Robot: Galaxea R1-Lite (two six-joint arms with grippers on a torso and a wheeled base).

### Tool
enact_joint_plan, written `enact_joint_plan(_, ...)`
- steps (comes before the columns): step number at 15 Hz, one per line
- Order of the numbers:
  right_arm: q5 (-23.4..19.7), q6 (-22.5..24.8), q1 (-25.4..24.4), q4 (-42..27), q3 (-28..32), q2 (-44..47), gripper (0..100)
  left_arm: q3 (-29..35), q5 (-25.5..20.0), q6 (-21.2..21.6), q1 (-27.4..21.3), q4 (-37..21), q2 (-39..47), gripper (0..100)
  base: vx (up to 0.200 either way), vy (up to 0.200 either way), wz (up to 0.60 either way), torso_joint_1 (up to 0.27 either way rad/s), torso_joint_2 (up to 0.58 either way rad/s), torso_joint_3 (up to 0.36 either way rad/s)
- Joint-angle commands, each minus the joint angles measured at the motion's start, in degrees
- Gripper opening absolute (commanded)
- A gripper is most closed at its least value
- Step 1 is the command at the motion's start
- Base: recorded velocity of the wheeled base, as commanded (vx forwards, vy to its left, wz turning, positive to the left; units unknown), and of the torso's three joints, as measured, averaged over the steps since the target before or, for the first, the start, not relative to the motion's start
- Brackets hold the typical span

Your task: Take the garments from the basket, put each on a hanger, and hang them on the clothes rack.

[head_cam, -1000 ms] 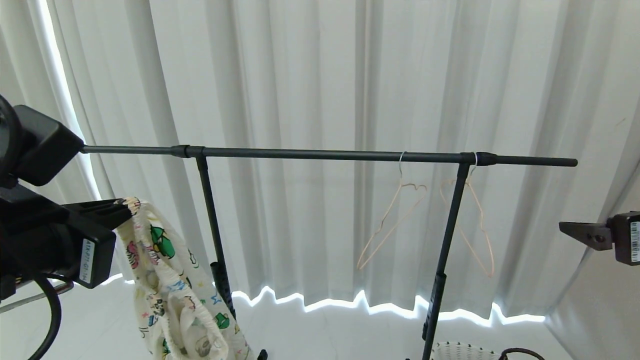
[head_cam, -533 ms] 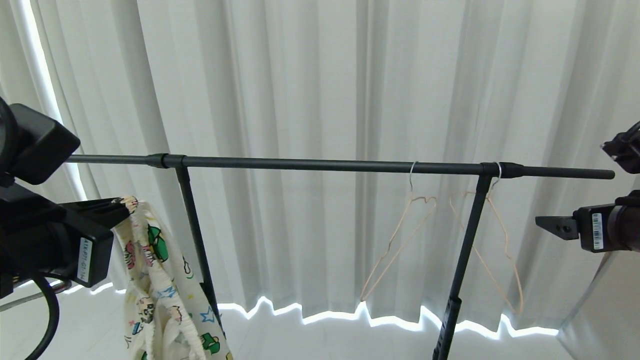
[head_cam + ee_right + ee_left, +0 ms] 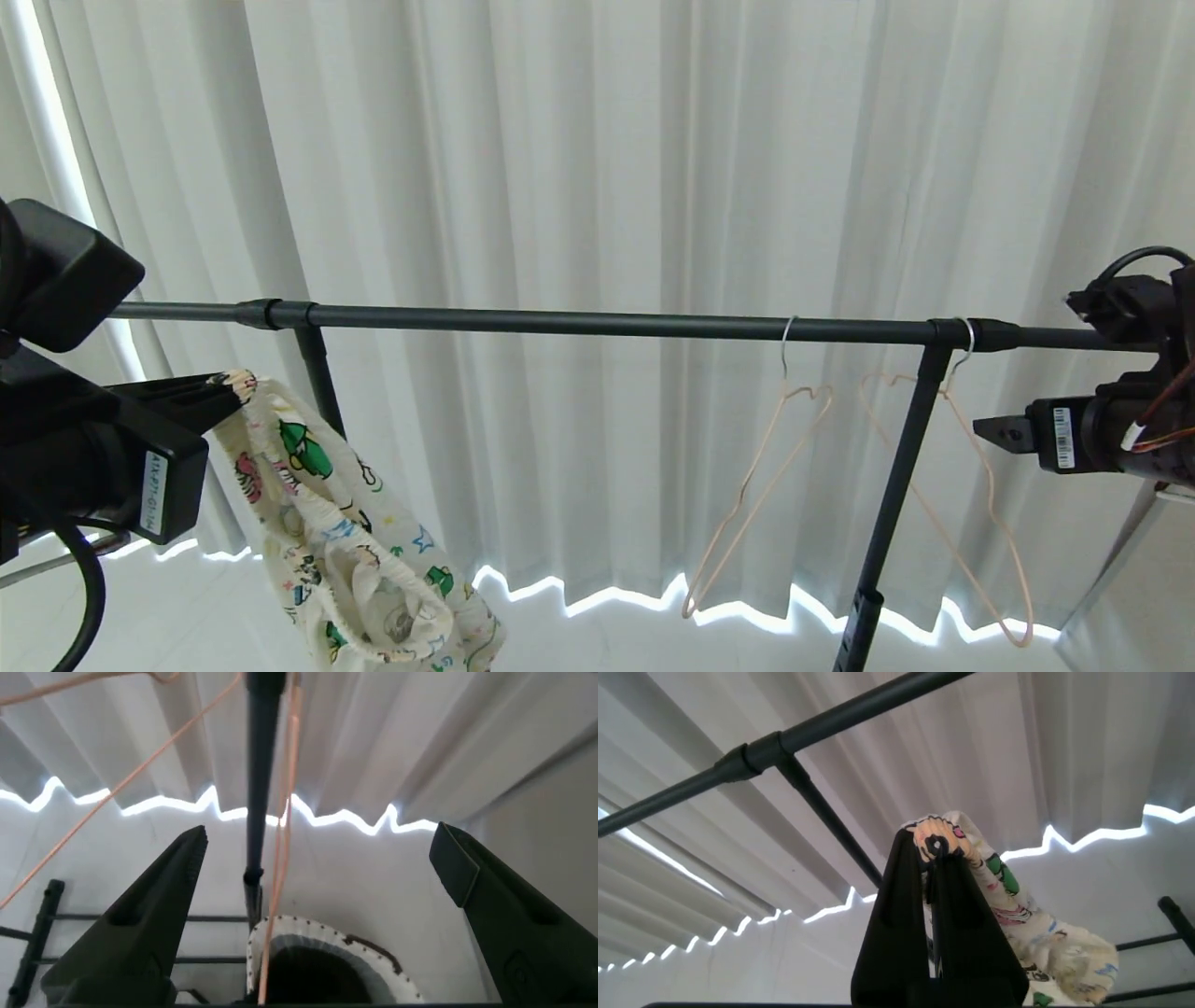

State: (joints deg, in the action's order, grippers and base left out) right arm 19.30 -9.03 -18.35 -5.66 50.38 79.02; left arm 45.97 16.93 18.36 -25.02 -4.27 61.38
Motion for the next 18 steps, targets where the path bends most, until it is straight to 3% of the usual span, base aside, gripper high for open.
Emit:
enact_joint_plan(1,-0.14,-2.74,2.44,0.47,-0.55,4.21,100,0.00,0.03,0.01,0.05,-0.04,-0.30,0,0.000,0.000,0.00,0.000,0.00,0.000)
enact_joint_plan(5,-2.60,-8.63,3.05,8.03,-1.60,10.89,100,-0.09,0.12,0.01,0.14,-0.04,-1.35,0,0.000,0.000,0.00,0.000,0.00,0.000)
enact_joint_plan(11,-2.60,-8.63,3.05,14.01,-10.39,12.47,100,0.00,0.29,1.06,0.14,-0.04,-1.70,0,0.000,0.000,0.00,0.000,0.00,0.000)
enact_joint_plan(18,-2.95,-8.37,3.32,17.35,-11.01,15.38,100,0.08,0.29,1.06,0.14,-0.04,-1.88,0,0.000,0.000,0.00,0.000,0.00,0.000)
